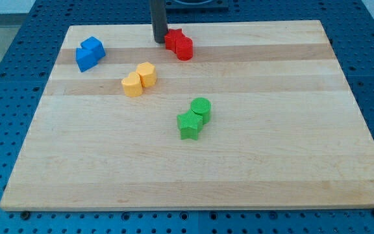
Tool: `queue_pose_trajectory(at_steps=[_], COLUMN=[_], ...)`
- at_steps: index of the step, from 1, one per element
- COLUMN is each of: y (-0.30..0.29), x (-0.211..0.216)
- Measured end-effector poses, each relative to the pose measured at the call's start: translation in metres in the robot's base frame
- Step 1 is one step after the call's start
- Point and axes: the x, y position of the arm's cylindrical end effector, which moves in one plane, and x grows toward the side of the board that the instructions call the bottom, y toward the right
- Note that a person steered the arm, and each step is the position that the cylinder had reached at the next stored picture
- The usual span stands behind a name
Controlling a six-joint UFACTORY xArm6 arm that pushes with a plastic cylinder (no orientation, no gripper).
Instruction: Push the blue cube and the blue triangle closer to the green star
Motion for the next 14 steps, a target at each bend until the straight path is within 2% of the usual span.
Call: queue_pose_trajectory(at_steps=[1,2,4,9,11,14], y=[0.000,-0.014,-0.103,-0.159,-0.178,-0.173], x=[-0.006,-0.030,-0.037,0.009,0.040,0.068])
